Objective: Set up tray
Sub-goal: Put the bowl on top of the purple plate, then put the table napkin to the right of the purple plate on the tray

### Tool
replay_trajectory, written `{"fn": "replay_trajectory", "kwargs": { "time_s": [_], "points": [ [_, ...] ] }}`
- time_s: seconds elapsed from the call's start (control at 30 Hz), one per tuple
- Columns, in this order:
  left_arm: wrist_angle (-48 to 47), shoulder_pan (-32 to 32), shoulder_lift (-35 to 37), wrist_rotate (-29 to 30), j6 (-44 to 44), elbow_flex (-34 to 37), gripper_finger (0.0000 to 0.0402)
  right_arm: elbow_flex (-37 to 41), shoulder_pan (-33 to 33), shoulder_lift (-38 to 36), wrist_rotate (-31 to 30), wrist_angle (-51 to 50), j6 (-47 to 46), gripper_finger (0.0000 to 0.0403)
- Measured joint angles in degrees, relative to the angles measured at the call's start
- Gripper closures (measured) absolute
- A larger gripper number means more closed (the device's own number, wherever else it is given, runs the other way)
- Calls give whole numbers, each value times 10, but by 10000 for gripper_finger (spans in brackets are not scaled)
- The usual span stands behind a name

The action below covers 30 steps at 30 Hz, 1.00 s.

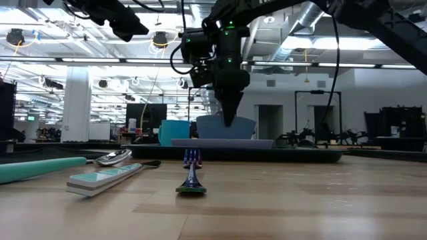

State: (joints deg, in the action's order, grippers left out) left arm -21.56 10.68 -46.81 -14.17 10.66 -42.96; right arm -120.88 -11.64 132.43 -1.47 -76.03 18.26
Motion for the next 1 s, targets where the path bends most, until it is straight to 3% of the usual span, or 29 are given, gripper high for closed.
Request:
{"fn": "replay_trajectory", "kwargs": {
  "time_s": [0.3,0.77,1.0],
  "points": [
    [0,0,0,0,0,0,210,0,2,0,0,3,1,391],
    [0,0,0,0,0,0,210,0,11,0,-31,3,-2,300],
    [0,0,0,0,0,0,210,-38,11,0,-31,-33,-2,277]
  ]
}}
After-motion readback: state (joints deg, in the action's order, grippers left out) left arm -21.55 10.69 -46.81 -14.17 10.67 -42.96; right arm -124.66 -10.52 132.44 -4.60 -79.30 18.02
